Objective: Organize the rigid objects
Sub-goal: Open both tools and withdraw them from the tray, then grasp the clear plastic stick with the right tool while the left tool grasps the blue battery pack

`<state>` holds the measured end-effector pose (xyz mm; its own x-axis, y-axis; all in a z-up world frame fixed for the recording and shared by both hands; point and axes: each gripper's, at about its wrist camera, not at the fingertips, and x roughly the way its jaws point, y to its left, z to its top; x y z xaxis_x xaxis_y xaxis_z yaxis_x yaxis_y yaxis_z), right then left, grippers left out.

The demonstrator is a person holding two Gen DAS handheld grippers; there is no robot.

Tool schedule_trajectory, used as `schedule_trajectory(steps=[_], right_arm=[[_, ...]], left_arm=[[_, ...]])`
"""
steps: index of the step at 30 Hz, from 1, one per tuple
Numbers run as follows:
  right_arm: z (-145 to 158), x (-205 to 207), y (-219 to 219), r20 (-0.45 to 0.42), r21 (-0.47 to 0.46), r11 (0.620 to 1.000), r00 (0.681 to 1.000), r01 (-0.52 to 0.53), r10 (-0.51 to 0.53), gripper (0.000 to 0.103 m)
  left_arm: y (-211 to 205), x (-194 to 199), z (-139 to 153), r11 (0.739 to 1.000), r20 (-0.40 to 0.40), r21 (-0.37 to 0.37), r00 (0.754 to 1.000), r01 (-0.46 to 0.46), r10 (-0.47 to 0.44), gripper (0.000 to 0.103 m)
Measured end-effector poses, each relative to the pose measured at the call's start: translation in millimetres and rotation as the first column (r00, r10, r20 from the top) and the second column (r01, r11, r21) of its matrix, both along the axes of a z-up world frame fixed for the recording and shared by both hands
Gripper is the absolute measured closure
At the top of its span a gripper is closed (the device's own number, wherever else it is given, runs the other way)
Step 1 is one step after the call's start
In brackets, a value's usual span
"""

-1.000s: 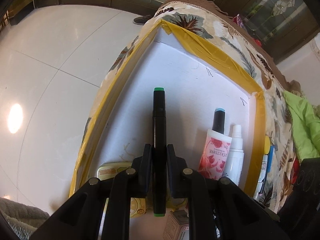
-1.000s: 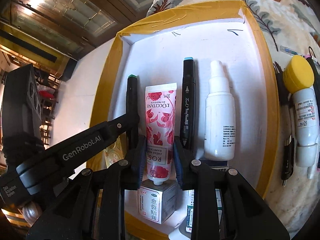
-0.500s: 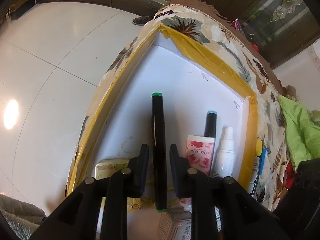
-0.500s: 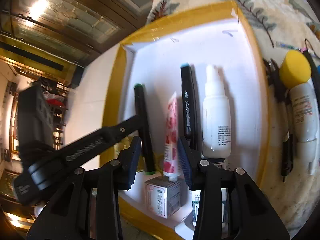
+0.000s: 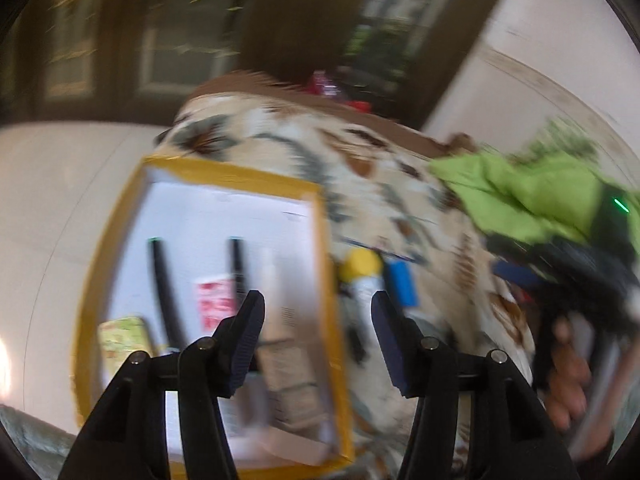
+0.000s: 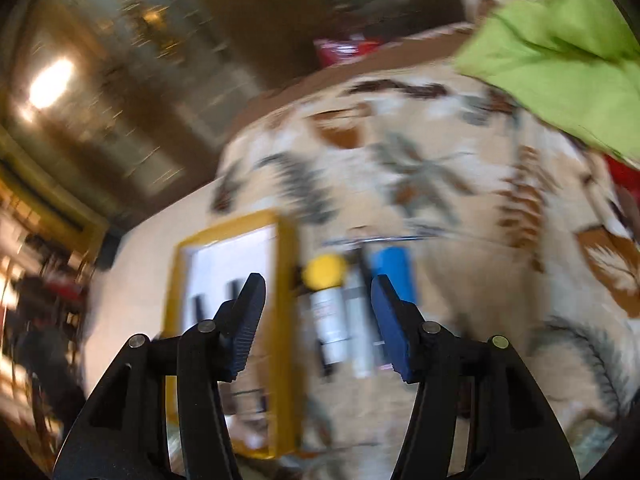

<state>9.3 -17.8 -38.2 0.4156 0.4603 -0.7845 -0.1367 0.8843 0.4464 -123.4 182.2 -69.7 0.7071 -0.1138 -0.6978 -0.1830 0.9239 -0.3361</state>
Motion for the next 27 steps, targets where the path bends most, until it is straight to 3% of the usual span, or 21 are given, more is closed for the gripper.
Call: schedule_trajectory(steps=[6,13,22,27], right_arm=[[-9.8,16.9,-29.5,-0.037,0.016,0.994,0.994,0.104,-0.103,0.047],[-24.3,44.8,-32.9,-0.015,-0.133,0.989,0.997,0.067,-0.07,0.047],[-91.2,89.5,-43.0,-0.063,-0.311,0.95,0.998,-0.025,0.005,0.048],[-123.3,97.4,-54.3,-0.098,-0.291,0.956,0.995,-0.029,0.001,0.047]], left_arm=[[-33.4,3.4,-6.1,0.992,-0.017,0.077,0.995,0.101,-0.1,0.046],[-44.8,-7.4,0.2,0.987,0.004,0.086,0.991,0.136,-0.136,0.046],[-46.0,-6.5,3.6,0.987,0.014,0.072,0.989,0.146,-0.147,0.046],[-49.2,-2.3,2.8,0.986,0.011,0.061,0.987,0.157,-0.158,0.046]])
